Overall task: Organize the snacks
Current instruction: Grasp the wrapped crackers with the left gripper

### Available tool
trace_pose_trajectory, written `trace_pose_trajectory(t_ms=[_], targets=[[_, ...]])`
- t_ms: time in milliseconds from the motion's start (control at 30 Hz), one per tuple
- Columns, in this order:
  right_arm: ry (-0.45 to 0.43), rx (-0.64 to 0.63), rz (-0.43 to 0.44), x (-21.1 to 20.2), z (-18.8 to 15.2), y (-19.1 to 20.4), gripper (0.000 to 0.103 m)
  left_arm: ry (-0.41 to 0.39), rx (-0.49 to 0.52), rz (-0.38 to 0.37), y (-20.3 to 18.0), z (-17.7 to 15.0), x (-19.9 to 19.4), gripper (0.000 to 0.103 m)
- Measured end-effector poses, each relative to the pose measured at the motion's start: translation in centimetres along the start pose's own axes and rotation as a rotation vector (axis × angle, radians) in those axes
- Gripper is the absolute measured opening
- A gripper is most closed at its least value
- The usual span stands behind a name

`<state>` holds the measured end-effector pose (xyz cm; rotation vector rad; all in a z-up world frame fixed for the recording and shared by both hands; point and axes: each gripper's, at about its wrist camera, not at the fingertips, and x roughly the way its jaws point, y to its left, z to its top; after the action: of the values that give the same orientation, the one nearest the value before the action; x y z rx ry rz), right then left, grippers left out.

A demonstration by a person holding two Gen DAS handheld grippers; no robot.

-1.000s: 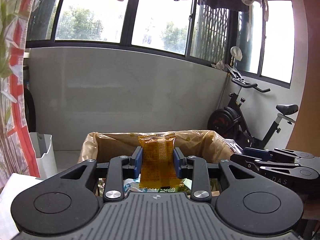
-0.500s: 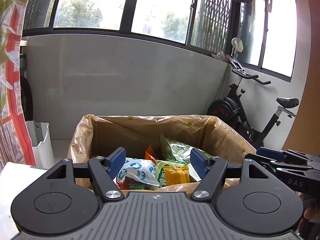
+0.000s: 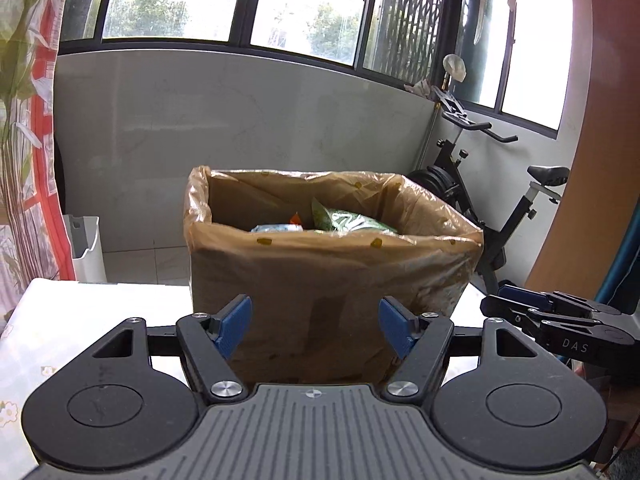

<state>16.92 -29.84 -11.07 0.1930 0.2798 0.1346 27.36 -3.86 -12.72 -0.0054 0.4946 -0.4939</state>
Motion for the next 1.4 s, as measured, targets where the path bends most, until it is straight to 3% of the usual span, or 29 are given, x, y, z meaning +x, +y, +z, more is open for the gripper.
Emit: trace_pose_trajectory(t_ms=[233,567,1000,1033,1100,1233,1400], targets=[[0.169,0.043,0.011,0.4,-5.8,0.5,0.053,0.137,-0.077,0.010,0.9,-5.5,2.4,0.066],[0.426,-0.063,0.121,1.7,-11.7,3.2,0.053,0.313,-0.176,-0.057,0.9,-11.3,6.7,0.063],[0.470,-0.137,0.136,3.2,-13.2,4.5,0.053,0.364,-0.222,-0.089,0.9,-12.9,8.9,0.061],[0.470,-0.139,0.138,3.2,-13.2,4.5,0.053,0.366,-0.221,-0.094,0.4,-13.0,9.0,0.060],[0.468,-0.144,0.140,3.3,-13.2,4.5,0.053,0.372,-0.209,-0.106,0.0,-13.4,9.3,0.045],[0.463,-0.145,0.145,3.3,-13.3,4.5,0.053,0.363,-0.200,-0.115,-0.3,-13.7,9.2,0.042],[0.451,-0.138,0.147,3.0,-13.2,4.5,0.045,0.364,-0.208,-0.117,-0.4,-13.9,8.6,0.040]])
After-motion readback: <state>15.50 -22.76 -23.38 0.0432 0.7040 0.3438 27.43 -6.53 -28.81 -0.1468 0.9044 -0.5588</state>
